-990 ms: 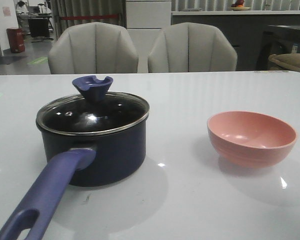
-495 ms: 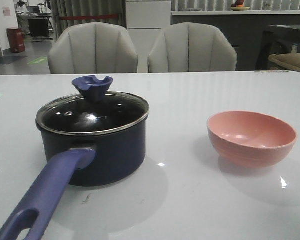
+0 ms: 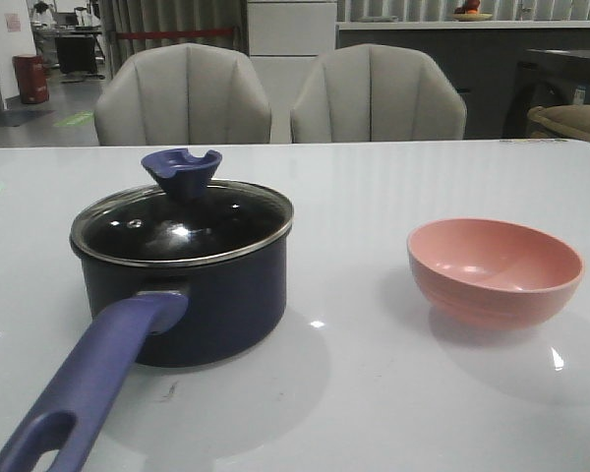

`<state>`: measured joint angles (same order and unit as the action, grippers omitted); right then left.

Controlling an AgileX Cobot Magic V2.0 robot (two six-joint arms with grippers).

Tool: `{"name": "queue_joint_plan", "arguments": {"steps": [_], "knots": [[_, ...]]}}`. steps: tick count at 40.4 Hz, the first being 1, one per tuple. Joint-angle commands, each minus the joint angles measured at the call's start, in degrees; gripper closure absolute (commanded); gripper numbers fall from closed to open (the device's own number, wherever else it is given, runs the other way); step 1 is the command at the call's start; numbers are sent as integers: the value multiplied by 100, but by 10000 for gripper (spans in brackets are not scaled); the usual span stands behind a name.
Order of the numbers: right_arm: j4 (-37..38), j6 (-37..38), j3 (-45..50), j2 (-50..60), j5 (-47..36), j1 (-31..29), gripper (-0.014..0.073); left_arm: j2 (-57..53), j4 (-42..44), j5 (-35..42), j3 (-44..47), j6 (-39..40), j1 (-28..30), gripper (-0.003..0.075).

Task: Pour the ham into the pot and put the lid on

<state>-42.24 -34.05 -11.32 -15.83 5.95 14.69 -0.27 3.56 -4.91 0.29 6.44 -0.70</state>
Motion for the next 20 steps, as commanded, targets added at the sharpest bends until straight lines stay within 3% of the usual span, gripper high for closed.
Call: {"name": "queue_joint_plan", "arguments": {"steps": [1, 15, 20], "knots": [[-43, -57, -151, -38, -324, 15, 432, -117, -6, 491, 114, 12, 0, 607], [-31, -57, -151, -38, -327, 15, 432, -117, -6, 491, 114, 12, 0, 607], [860, 206, -151, -4, -494, -3, 432, -117, -6, 491, 114, 12, 0, 607]]}}
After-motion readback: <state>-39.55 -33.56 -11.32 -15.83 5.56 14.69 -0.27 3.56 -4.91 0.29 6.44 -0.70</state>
